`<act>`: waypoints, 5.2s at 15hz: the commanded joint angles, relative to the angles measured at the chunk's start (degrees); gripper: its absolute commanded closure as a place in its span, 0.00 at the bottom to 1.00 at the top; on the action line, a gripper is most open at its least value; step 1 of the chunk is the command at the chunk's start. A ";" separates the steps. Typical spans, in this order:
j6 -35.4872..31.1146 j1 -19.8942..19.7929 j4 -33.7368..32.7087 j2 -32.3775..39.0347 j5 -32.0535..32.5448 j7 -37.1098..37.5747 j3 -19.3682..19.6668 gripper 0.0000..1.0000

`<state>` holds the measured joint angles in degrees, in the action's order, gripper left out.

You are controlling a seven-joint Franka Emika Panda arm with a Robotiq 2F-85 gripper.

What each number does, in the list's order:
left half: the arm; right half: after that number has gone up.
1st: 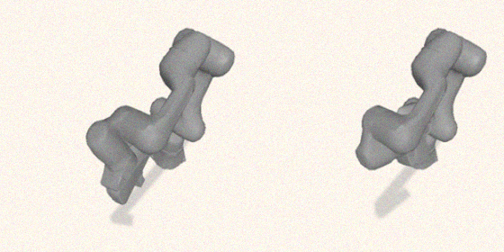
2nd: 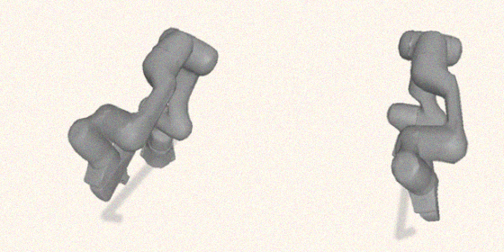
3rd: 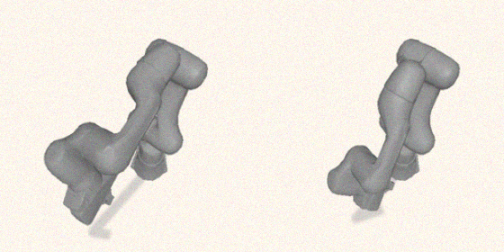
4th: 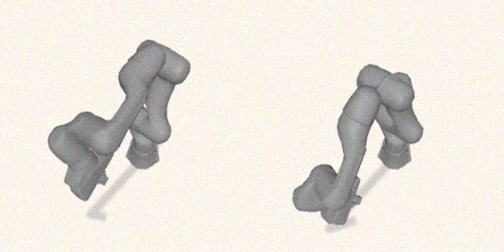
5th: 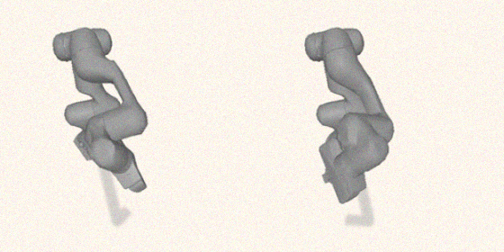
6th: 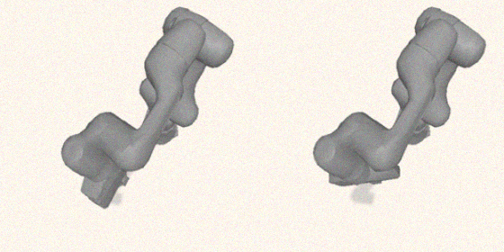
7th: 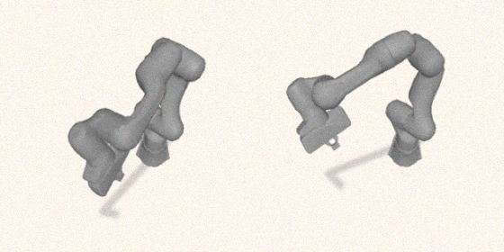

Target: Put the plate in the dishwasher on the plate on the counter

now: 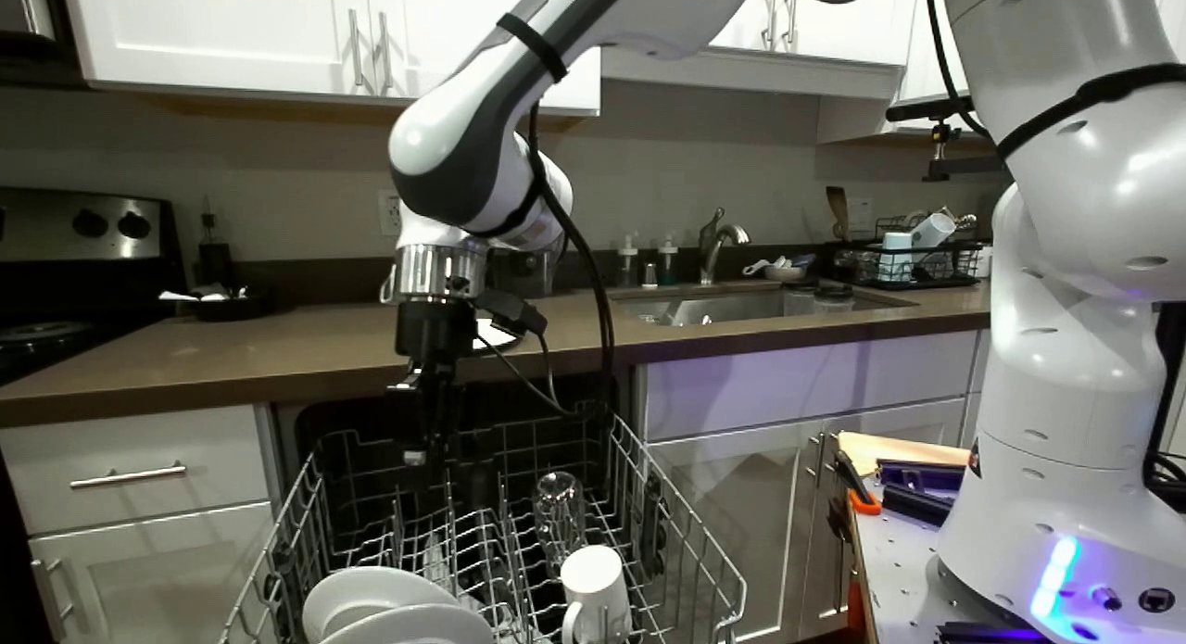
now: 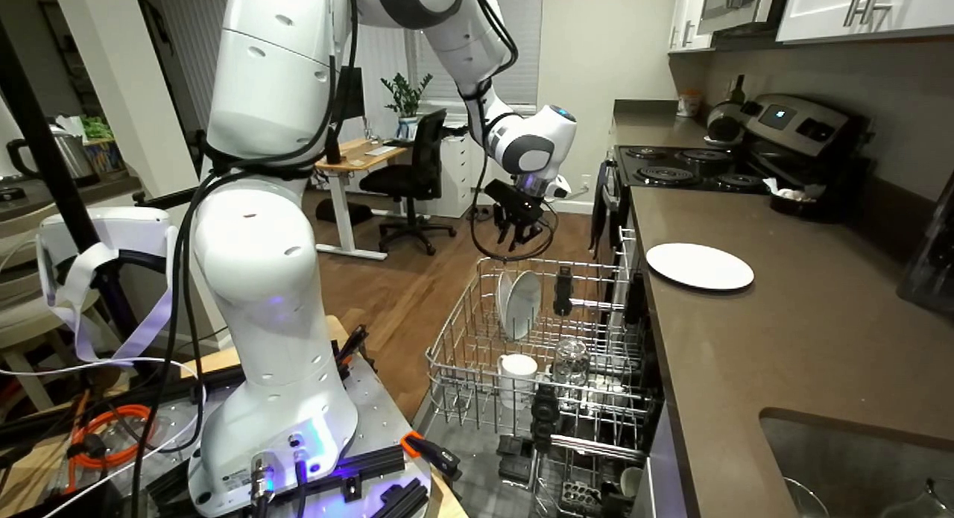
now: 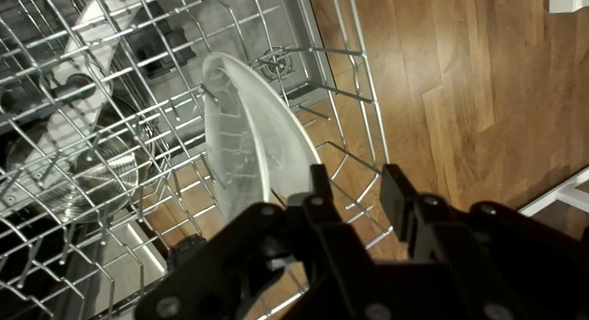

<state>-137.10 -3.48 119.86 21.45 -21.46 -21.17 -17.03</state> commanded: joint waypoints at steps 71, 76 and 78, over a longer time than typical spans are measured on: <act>13.11 5.48 -24.20 19.55 11.97 10.20 4.52 0.94; 13.00 7.53 -21.43 15.89 12.85 12.84 5.91 0.94; 13.06 8.26 -20.48 14.54 13.09 13.76 6.38 0.94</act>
<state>-125.57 3.39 95.94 40.52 -8.66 -10.25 -11.69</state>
